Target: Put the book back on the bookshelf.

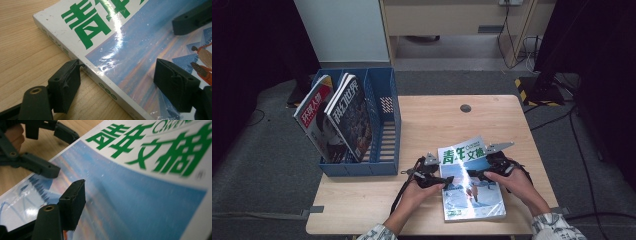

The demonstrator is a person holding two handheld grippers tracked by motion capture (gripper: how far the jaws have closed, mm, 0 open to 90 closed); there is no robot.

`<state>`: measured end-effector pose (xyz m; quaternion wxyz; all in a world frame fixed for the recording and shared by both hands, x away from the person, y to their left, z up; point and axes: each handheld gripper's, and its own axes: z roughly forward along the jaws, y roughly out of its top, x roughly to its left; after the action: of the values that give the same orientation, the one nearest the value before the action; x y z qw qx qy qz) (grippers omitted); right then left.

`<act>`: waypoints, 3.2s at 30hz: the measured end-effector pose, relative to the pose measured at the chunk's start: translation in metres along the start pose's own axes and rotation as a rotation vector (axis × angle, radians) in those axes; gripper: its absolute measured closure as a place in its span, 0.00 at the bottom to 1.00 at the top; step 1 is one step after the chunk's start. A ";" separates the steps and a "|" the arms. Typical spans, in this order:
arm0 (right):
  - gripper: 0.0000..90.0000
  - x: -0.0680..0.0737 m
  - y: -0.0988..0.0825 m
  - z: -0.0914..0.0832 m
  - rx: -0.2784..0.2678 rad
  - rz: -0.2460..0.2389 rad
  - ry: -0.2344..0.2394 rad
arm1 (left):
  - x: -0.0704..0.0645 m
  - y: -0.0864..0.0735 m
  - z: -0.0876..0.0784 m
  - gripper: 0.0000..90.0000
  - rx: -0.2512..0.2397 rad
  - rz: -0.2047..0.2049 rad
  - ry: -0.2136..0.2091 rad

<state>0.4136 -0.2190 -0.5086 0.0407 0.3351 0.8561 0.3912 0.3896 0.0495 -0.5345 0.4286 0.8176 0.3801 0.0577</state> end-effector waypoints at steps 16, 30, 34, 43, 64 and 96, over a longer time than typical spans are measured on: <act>0.66 0.008 0.000 0.002 0.022 0.032 -0.070 | 0.000 0.000 0.001 0.23 -0.010 -0.007 0.009; 0.96 0.019 0.007 -0.015 -0.109 -0.018 -0.068 | 0.002 0.000 0.002 0.18 -0.016 -0.012 0.007; 0.97 0.023 0.010 -0.018 -0.123 -0.045 -0.078 | 0.004 0.000 0.002 0.17 -0.022 -0.027 -0.002; 0.97 0.028 0.013 -0.029 -0.165 -0.080 -0.084 | 0.010 0.000 0.001 0.11 -0.042 -0.090 -0.062; 0.88 0.008 0.001 -0.027 -0.199 -0.012 -0.087 | 0.001 0.002 0.008 0.19 -0.034 -0.086 -0.144; 0.18 -0.019 -0.035 -0.017 0.001 0.201 -0.128 | 0.004 0.013 0.012 0.36 0.003 -0.118 -0.114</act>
<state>0.4036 -0.2580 -0.5249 0.0559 0.4436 0.8140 0.3707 0.4050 0.0395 -0.5333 0.4510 0.7963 0.4028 -0.0150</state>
